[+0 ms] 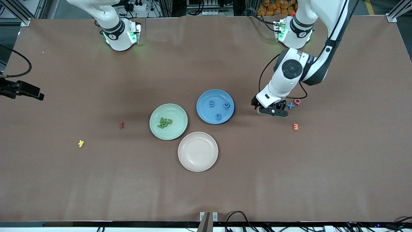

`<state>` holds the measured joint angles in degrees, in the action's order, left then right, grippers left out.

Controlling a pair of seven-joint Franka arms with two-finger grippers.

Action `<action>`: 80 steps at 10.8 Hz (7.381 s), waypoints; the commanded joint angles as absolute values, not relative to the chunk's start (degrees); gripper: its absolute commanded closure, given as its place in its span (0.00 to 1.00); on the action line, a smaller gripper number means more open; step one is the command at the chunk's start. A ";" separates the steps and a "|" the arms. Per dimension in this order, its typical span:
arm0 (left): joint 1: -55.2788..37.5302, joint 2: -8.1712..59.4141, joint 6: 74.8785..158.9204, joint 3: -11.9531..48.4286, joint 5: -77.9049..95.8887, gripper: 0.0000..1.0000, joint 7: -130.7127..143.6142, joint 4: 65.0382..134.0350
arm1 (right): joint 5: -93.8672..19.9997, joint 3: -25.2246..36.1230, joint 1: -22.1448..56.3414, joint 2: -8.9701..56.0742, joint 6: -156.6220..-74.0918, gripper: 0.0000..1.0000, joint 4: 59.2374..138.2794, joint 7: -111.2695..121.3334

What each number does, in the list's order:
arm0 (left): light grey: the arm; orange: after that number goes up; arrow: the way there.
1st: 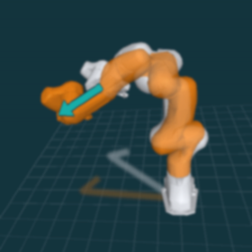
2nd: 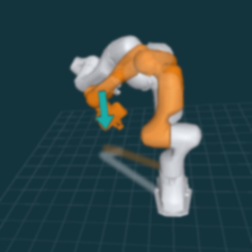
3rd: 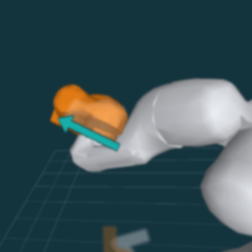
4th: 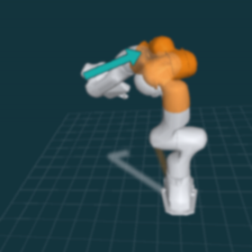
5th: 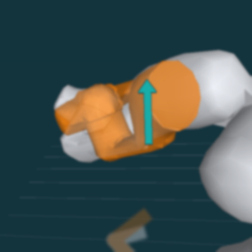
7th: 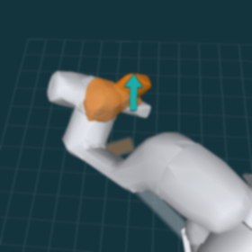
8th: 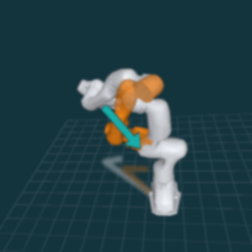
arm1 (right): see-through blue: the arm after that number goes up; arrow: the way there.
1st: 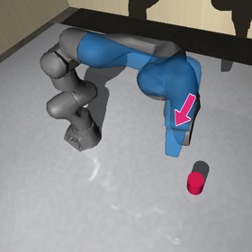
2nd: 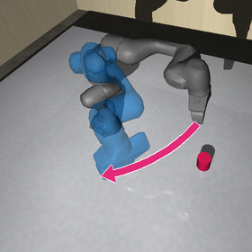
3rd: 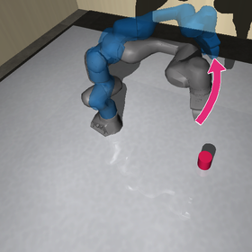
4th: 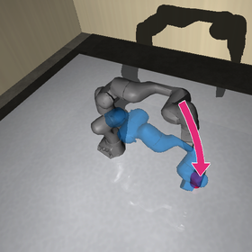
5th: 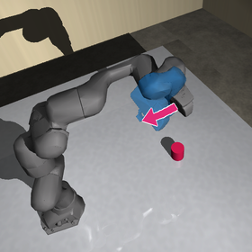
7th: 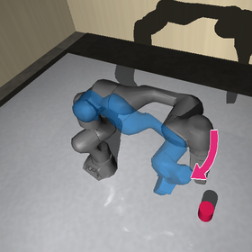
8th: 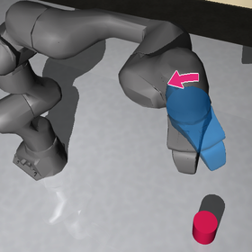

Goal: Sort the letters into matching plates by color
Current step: 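Move the left gripper over the blue X while the right gripper returns, then lower the left gripper onto the blue X and grasp it, then carry the blue X to the blue plate with the left gripper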

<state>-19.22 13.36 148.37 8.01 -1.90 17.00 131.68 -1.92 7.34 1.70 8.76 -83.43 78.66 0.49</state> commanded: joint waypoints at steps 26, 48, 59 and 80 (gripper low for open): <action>-8.35 14.33 162.15 5.71 -2.99 0.00 -32.08 147.04 | 0.26 8.61 2.46 4.92 -87.27 0.00 83.85 -0.09; -9.14 14.94 162.42 1.05 -2.55 0.67 -38.67 146.69 | 0.18 8.61 2.55 5.45 -86.75 0.00 84.29 -0.09; -11.95 15.03 161.72 1.84 -2.29 1.00 -31.48 143.35 | 0.18 8.53 2.64 5.71 -86.84 0.00 84.29 0.00; -30.32 15.38 151.35 2.29 -2.11 1.00 3.68 133.51 | 0.18 8.53 2.55 5.89 -86.75 0.00 84.29 0.00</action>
